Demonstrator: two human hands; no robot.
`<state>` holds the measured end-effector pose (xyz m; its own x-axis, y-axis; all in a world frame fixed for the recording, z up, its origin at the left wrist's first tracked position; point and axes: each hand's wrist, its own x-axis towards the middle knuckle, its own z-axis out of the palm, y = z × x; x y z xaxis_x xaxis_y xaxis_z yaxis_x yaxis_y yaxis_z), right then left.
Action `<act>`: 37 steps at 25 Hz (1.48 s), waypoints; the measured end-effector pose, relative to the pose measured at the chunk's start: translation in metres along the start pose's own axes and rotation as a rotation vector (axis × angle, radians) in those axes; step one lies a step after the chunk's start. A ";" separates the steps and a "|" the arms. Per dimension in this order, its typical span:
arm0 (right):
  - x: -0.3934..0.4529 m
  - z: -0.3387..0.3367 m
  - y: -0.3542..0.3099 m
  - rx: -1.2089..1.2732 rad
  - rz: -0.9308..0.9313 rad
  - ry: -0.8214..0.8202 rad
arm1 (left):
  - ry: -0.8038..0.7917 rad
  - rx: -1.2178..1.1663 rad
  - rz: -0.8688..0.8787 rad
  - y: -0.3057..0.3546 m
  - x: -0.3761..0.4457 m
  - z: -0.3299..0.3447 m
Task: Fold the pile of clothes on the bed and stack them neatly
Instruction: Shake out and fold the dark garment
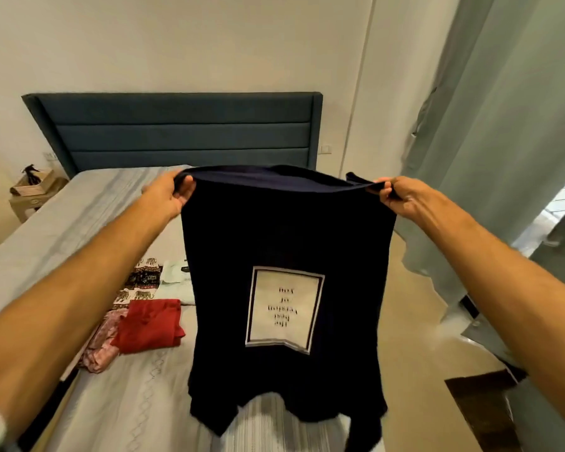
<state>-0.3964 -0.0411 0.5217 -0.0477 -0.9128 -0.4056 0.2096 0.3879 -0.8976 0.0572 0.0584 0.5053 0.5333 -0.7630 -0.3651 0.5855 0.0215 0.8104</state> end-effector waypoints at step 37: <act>-0.090 -0.248 0.653 -1.296 0.441 -1.041 | 0.307 0.321 -0.670 -0.626 -0.280 -0.449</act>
<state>-0.4979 0.3260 -0.0713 0.5067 -0.2064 -0.8371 -0.8578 -0.0235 -0.5135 -0.1846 0.5489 -0.1054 0.3021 -0.3355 -0.8923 0.6611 -0.6006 0.4496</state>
